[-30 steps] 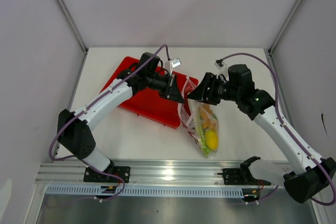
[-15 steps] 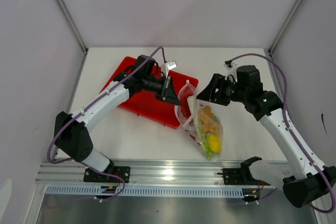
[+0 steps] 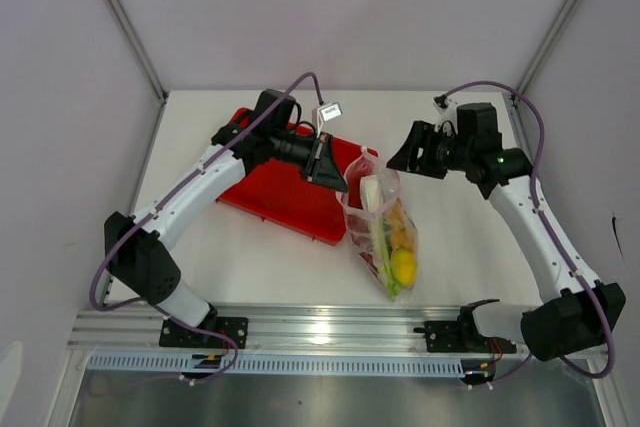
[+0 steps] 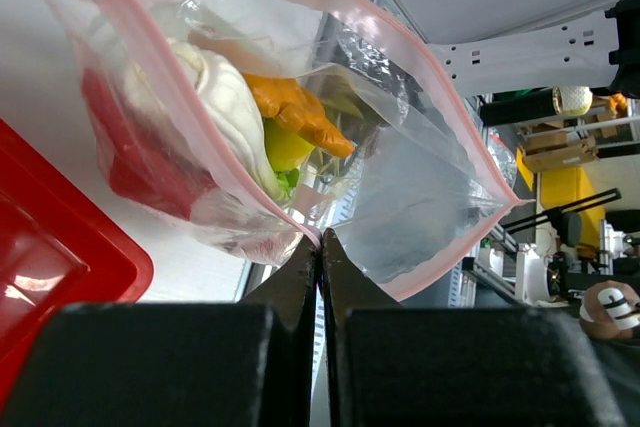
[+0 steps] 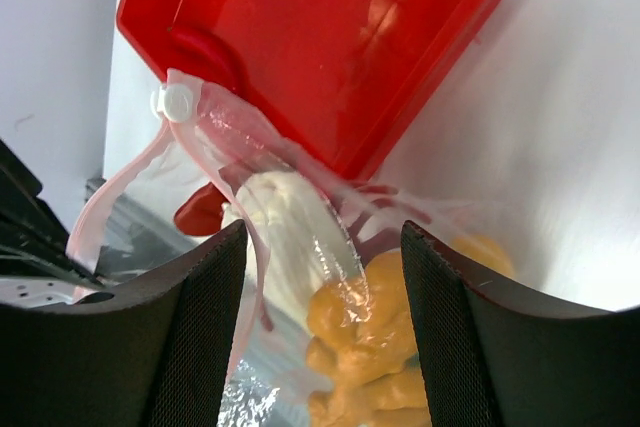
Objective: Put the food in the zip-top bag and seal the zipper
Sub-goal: Adjust the zipper food storage bag at the center of the board.
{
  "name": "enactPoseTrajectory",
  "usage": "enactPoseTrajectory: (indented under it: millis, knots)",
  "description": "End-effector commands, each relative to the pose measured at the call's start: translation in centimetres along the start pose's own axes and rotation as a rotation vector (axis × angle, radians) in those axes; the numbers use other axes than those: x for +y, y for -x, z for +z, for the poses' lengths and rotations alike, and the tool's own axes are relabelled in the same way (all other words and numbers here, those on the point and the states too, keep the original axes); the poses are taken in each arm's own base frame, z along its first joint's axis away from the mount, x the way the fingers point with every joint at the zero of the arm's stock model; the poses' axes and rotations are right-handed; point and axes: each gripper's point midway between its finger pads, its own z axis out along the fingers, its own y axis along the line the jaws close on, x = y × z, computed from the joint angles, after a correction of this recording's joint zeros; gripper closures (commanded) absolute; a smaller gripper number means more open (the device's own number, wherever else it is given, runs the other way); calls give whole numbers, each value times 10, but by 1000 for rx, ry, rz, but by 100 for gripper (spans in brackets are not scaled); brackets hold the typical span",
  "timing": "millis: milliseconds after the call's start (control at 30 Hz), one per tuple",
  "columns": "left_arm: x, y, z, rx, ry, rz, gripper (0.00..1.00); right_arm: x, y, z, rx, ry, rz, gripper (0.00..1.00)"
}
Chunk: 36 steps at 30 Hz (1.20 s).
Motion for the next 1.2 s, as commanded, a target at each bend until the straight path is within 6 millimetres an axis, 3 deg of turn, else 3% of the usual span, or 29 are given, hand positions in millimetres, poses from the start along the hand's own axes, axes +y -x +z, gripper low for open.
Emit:
enactPoseTrajectory:
  millis: [0,100,200,300,400,433,467,533,633,733,833,1000,1167]
  knots:
    - [-18,18,-9,-10,-66,99,99,9,37,-5,-92,33,-159,35]
    - [-23,19,-11,10,-84,114,99,-9,48,-5,-125,-47,-150,34]
    - [-23,17,-14,18,-59,113,99,-14,58,-22,-207,-20,-87,34]
    - [-22,14,-14,23,-55,104,99,23,57,-45,-230,211,-34,31]
    - [-16,12,-13,25,-33,86,99,81,45,-74,-165,466,-65,28]
    - [-14,13,-12,26,-20,82,100,103,32,-82,-115,550,-105,28]
    - [-11,11,-12,31,-11,70,99,119,30,-94,-122,578,-144,27]
    - [-8,8,-11,38,-6,60,99,131,23,-101,-120,587,-196,27]
    - [-16,1,-15,43,-30,80,99,110,30,-100,-182,446,-177,25]
    - [-24,-11,-18,54,-71,98,99,58,41,-86,-218,237,-60,25]
    - [-47,-16,-27,41,-145,141,99,14,41,-71,-219,105,37,26]
    - [-65,-25,-35,41,-181,170,99,0,32,-52,-179,138,63,29]
    - [-59,-36,-30,63,-150,101,99,5,16,-43,-111,222,56,32]
